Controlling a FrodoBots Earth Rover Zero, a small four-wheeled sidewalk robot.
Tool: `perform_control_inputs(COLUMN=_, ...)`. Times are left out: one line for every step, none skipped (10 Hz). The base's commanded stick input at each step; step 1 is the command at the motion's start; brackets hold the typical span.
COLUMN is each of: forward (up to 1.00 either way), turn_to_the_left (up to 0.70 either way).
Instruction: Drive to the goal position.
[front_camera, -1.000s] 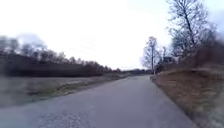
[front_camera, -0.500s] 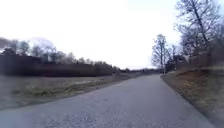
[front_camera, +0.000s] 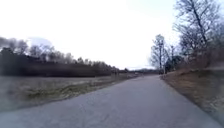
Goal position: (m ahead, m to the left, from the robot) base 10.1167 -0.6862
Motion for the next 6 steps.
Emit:
perform_control_inputs(forward=0.5, turn_to_the_left=-0.5)
perform_control_inputs(forward=0.5, turn_to_the_left=-0.5)
perform_control_inputs(forward=0.5, turn_to_the_left=-0.5)
perform_control_inputs(forward=0.5, turn_to_the_left=-0.28)
perform_control_inputs(forward=0.5, turn_to_the_left=0.0)
perform_control_inputs(forward=0.5, turn_to_the_left=0.0)
